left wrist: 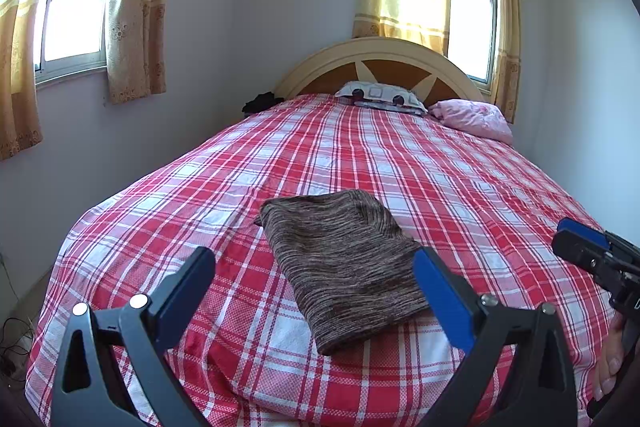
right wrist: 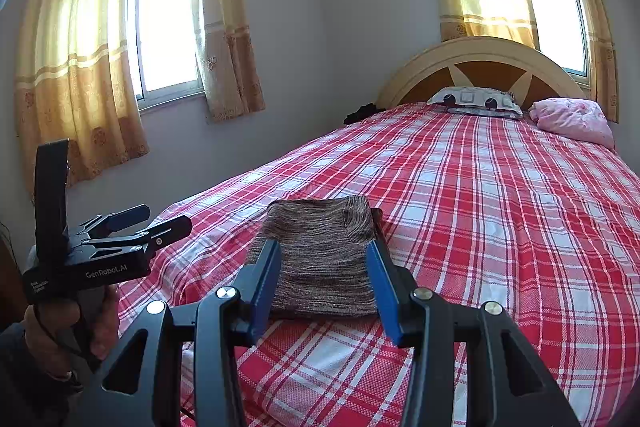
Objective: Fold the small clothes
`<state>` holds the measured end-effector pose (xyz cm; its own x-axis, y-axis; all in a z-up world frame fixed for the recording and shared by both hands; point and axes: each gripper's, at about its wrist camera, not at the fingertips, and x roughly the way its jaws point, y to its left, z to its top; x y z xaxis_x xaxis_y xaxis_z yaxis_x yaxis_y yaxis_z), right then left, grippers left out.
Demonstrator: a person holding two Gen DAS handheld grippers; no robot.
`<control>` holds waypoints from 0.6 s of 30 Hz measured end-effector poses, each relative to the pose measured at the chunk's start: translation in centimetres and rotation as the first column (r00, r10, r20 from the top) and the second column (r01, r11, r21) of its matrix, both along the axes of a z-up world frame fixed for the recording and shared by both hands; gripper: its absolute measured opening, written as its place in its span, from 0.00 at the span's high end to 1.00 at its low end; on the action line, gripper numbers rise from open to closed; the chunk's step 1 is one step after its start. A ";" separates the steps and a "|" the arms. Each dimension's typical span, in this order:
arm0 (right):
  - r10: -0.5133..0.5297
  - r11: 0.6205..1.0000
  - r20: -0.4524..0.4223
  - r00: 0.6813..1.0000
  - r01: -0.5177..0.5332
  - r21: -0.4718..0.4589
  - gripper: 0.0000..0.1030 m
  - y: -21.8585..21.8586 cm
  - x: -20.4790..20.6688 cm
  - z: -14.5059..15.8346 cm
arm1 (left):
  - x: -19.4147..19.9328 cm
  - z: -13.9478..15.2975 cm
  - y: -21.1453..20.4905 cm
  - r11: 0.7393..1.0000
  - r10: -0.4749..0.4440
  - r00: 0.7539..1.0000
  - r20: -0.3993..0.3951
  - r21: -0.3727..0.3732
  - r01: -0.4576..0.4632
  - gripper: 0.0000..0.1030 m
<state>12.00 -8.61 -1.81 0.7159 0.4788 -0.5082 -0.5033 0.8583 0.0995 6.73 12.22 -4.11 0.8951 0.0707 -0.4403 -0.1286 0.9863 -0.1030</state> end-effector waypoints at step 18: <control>-0.008 1.000 0.009 1.000 0.008 0.020 0.55 -0.3 -0.4 -0.2 | 0.1 0.3 0.0 1.000 -0.012 1.000 0.002 0.010 0.012 0.01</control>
